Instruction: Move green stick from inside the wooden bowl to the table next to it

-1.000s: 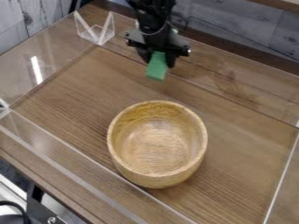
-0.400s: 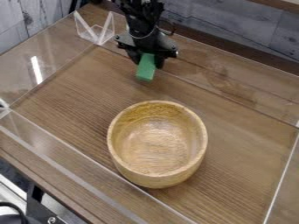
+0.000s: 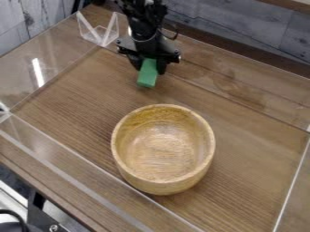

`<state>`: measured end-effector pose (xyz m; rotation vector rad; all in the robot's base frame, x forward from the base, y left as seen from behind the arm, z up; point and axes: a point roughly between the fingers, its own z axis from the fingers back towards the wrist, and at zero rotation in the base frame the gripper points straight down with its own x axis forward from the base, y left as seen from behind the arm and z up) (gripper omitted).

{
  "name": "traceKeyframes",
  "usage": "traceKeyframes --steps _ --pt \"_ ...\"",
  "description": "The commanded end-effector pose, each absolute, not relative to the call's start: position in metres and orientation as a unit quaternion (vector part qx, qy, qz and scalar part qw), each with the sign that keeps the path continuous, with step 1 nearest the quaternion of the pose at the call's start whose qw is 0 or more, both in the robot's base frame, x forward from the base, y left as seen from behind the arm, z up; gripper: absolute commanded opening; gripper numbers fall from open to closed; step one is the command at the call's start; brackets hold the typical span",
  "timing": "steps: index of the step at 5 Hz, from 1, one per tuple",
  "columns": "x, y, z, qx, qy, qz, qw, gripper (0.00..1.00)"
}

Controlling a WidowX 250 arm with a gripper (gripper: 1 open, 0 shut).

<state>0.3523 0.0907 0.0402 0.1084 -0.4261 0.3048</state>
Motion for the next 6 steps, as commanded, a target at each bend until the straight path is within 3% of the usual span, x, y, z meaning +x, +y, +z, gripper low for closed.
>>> traceKeyframes --steps 1,6 --pt "0.357 0.098 0.057 0.056 -0.223 0.166 0.959 0.00" --pt "0.336 0.087 0.055 0.042 -0.125 0.214 0.968 0.00"
